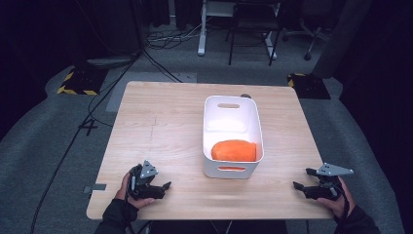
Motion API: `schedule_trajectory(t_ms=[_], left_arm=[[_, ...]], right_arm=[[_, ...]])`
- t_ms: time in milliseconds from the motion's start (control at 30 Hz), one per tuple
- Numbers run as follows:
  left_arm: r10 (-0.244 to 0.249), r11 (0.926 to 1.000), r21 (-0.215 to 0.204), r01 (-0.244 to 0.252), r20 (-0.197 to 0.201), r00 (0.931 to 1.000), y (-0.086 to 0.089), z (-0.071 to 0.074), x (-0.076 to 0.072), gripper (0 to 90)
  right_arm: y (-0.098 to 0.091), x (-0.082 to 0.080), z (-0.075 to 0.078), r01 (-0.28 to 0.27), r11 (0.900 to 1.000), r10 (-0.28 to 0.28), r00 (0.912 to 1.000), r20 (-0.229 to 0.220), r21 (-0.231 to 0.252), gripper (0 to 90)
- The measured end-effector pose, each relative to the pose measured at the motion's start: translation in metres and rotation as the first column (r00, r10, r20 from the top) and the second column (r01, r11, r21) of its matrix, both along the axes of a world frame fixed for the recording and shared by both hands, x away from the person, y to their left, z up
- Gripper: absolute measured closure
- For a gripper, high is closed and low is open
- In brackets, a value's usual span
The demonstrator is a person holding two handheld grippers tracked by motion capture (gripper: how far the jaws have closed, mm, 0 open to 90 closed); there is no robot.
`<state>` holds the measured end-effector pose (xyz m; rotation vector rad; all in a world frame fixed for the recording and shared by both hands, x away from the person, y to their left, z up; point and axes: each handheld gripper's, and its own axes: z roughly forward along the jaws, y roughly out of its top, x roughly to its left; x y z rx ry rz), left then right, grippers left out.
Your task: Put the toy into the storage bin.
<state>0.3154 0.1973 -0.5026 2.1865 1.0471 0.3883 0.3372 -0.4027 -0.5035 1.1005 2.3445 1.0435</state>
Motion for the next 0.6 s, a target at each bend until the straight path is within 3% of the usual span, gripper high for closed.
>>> schedule_trajectory(t_ms=[600], left_arm=[[0.004, 1.0, -0.006, -0.004, -0.005, 1.0, -0.0005, -0.0003, 0.0008, 16.4]], right_arm=[[0.0, 0.0, 0.0, 0.0, 1.0, 0.0, 1.0, 0.0, 0.001, 15.5]])
